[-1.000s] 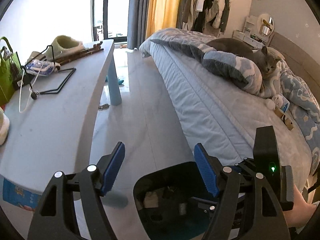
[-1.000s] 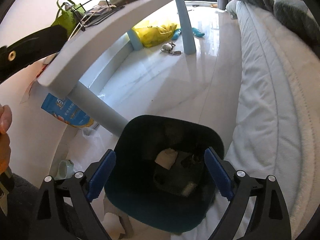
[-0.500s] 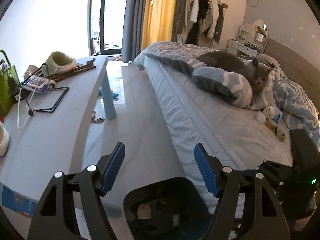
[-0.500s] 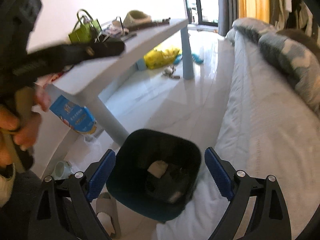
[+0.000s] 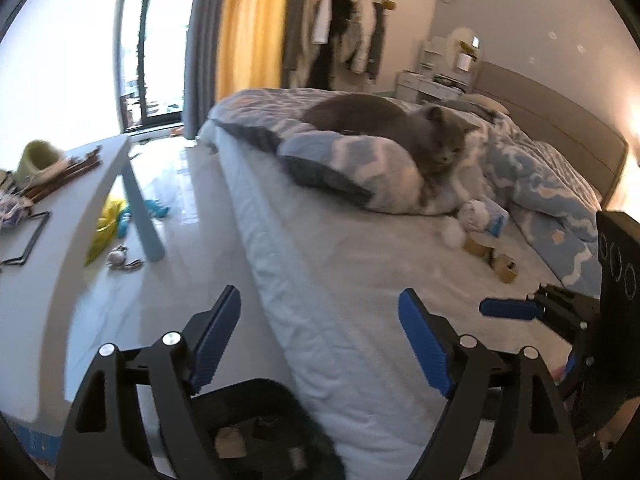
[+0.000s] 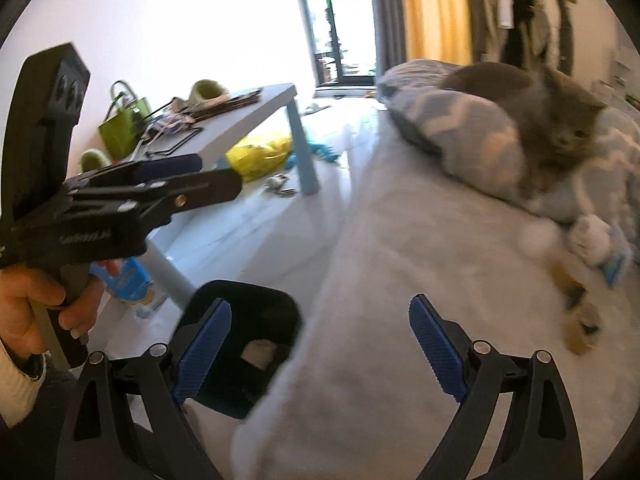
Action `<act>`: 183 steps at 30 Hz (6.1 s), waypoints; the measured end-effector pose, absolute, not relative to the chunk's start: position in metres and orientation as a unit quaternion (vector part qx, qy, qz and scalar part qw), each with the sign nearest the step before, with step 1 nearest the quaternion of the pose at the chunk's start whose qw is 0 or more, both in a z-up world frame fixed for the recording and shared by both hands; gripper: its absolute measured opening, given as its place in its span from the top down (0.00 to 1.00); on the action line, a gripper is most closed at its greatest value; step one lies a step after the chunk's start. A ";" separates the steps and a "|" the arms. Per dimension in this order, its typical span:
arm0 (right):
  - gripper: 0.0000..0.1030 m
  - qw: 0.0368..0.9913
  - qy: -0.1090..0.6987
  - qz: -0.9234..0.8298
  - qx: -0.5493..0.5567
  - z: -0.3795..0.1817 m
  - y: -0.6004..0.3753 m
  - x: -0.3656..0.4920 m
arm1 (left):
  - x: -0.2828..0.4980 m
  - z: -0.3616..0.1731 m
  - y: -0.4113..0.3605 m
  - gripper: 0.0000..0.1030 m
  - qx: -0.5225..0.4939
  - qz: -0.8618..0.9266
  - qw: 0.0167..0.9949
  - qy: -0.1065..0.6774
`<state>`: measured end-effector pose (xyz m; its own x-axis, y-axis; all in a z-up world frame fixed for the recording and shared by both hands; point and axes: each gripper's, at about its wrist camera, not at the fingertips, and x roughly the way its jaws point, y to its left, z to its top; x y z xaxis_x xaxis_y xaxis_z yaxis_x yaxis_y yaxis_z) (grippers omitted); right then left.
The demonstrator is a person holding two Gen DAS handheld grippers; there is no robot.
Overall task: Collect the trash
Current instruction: 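Move both tools over the bed toward the bubble wrap and tissue pack, then grasp the white bubble wrap with the left tool while the right tool grasps the blue tissue pack, then carry the bubble wrap and tissue pack over the black trash bin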
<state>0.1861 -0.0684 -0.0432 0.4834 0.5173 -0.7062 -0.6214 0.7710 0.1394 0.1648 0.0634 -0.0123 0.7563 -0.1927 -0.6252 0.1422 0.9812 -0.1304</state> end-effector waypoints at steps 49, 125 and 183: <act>0.11 0.921 0.372 0.116 -0.018 -0.070 -0.307 0.339 | 0.344 -0.093 -0.115 0.30 -0.038 -0.261 0.872 0.413; 0.88 0.907 0.381 0.179 0.006 -0.040 -0.210 0.207 | 0.158 -0.071 -0.037 0.67 -0.009 -0.189 0.865 0.465; 0.88 0.810 0.465 0.346 -0.087 -0.091 0.072 0.191 | 0.126 -0.180 0.173 0.43 -0.071 -0.063 0.783 0.614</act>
<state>0.1912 0.0715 -0.0914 0.3283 0.4800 -0.8135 -0.6418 0.7453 0.1808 0.1257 0.1728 -0.1803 0.2371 -0.1857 -0.9536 0.0109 0.9820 -0.1885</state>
